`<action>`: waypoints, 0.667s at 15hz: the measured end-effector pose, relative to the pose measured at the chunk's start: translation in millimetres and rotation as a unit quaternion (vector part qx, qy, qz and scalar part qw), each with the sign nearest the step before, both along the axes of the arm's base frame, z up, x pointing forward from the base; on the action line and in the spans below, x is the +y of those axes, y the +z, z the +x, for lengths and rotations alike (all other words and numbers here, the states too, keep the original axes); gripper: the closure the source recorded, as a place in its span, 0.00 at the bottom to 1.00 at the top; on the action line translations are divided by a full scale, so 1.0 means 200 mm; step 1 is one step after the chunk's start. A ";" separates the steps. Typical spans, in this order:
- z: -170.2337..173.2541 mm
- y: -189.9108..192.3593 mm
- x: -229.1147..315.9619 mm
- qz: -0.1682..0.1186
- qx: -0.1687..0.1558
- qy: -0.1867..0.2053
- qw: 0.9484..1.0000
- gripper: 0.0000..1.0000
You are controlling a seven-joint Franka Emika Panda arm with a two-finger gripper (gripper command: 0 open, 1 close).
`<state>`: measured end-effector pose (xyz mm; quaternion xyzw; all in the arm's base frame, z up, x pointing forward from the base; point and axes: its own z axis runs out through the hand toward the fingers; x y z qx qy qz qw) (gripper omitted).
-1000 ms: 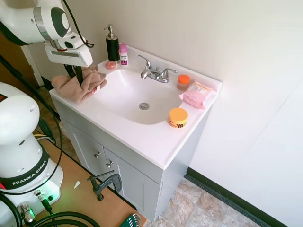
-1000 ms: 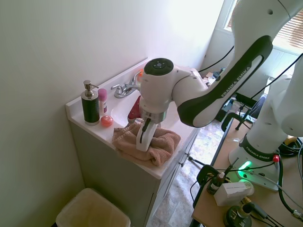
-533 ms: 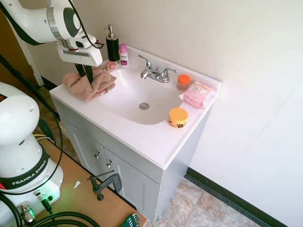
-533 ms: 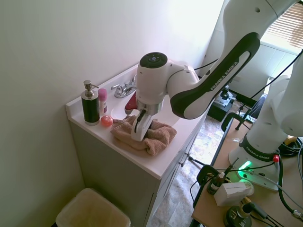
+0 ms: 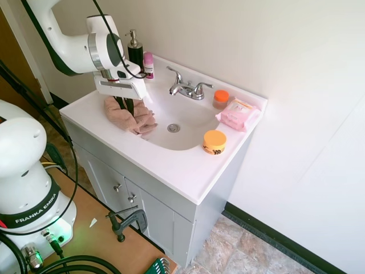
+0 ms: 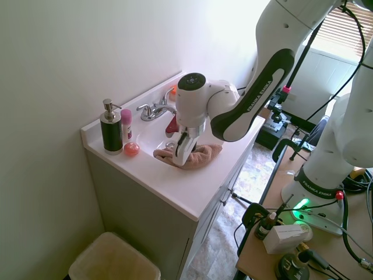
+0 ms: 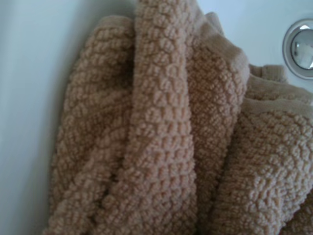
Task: Wipe the sink
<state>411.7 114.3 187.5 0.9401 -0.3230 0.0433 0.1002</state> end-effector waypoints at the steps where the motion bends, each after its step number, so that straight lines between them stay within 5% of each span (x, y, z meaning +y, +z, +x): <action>1: 0.00 -0.02 -0.03 -0.005 0.000 0.004 1.000 1.00; 10: -0.05 -0.11 -0.30 -0.080 -0.014 0.035 0.996 1.00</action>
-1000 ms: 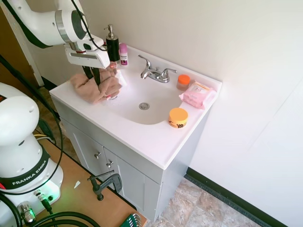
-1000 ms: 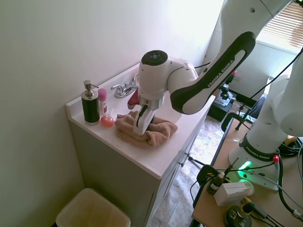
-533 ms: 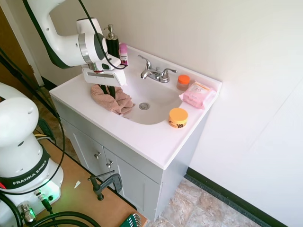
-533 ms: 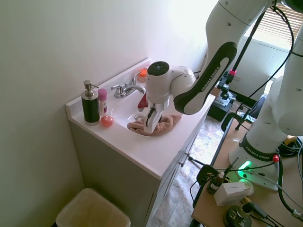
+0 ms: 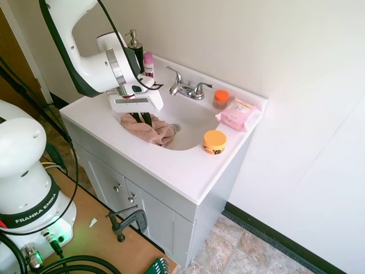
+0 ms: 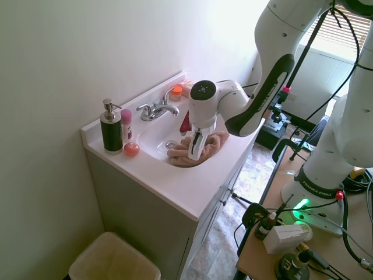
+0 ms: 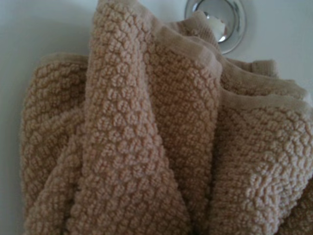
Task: Wipe the sink
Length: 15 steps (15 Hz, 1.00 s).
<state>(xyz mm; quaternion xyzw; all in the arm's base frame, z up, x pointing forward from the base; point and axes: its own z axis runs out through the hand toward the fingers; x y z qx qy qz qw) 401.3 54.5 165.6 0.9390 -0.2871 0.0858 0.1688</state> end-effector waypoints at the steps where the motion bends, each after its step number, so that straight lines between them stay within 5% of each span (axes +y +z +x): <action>1: 0.00 -0.01 -0.02 -0.008 -0.003 0.004 1.000 1.00; 15: 0.34 0.01 -0.47 -0.046 -0.012 -0.030 0.998 1.00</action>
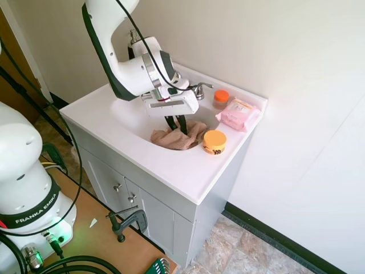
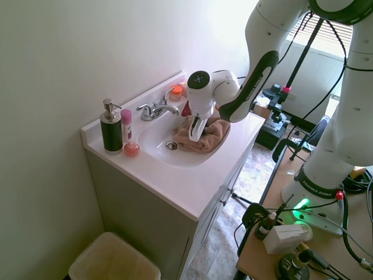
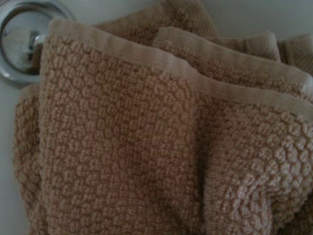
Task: Wipe the sink
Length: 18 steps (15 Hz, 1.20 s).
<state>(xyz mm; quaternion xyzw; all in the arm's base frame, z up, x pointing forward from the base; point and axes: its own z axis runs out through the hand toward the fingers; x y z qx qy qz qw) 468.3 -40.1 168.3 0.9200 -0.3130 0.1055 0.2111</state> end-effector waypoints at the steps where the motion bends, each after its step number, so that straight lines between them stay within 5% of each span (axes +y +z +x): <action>1: 0.02 0.01 0.00 -0.003 -0.004 0.004 1.000 1.00; 10: 0.01 -0.08 0.20 -0.027 -0.079 0.049 0.995 1.00; 18: -0.05 -0.13 0.56 0.003 -0.111 0.064 0.992 1.00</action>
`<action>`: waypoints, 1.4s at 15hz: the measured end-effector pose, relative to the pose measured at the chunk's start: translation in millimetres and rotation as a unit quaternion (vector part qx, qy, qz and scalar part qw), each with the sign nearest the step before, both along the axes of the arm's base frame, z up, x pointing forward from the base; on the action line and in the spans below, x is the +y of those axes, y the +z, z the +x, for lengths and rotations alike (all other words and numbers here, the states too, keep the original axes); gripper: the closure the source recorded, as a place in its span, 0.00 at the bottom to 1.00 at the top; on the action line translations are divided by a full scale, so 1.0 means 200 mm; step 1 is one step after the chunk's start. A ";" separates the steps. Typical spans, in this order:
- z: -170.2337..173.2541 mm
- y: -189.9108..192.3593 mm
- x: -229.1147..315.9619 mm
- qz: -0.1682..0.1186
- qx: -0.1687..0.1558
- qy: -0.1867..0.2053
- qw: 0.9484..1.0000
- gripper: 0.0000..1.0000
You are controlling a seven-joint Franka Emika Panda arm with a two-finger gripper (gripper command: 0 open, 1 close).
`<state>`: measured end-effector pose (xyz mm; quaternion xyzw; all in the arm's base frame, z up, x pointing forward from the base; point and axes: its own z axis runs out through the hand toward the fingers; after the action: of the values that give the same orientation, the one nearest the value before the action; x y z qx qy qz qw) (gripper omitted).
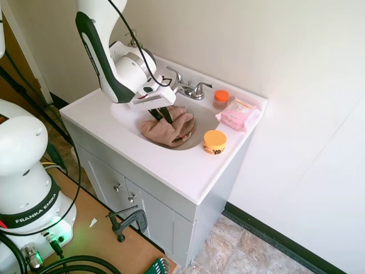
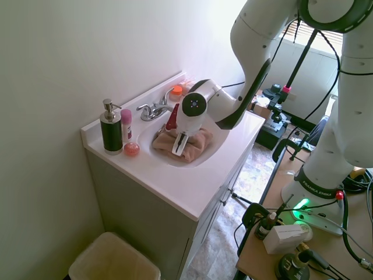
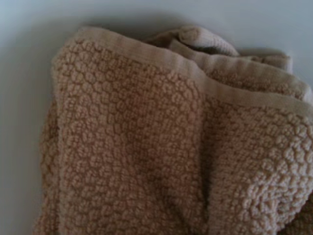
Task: Wipe the sink
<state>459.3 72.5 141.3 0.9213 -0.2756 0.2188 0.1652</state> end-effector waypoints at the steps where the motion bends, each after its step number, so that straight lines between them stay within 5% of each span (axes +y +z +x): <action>1: -0.01 0.00 0.06 0.007 0.000 0.000 1.000 1.00; 13: -0.05 0.07 0.22 0.052 0.038 -0.032 0.997 1.00; 21: -0.13 0.21 0.12 0.136 0.110 -0.064 0.983 1.00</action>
<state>432.5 96.1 183.8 0.9342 -0.3411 0.0656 0.0818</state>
